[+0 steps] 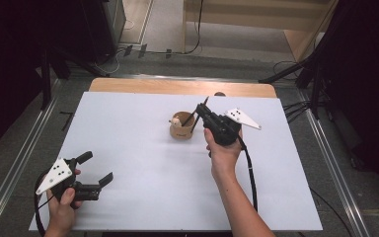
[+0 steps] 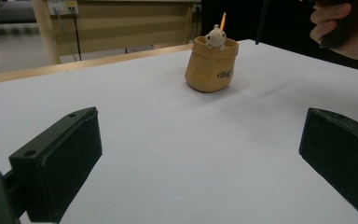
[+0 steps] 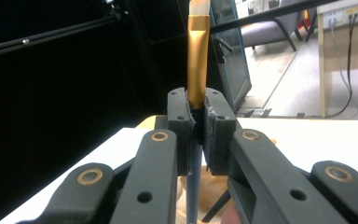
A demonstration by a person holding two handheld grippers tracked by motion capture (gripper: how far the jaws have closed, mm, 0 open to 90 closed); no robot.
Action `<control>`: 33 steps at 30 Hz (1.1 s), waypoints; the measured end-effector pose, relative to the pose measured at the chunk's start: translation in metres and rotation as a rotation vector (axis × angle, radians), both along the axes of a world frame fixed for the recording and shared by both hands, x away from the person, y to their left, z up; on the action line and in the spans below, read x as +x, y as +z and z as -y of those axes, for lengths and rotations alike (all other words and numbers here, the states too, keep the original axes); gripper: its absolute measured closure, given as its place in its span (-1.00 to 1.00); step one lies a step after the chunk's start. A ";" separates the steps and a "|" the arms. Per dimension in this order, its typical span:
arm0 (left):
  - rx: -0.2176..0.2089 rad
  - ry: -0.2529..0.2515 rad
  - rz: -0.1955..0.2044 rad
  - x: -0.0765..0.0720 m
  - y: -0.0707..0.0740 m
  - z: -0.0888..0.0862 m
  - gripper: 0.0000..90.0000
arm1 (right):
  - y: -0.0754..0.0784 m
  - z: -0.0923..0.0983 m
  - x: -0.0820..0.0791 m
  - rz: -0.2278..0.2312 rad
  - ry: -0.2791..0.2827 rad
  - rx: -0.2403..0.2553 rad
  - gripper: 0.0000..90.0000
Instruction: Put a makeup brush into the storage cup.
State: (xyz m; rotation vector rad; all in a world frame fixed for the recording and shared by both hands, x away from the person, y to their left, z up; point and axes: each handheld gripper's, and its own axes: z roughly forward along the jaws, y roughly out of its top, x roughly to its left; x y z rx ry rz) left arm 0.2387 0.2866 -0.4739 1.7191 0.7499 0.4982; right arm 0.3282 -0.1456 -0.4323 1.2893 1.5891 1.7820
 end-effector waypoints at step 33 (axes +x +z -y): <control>0.002 -0.003 -0.002 0.003 -0.001 0.004 -1.00 | -0.010 -0.015 0.037 0.078 -0.019 -0.151 0.87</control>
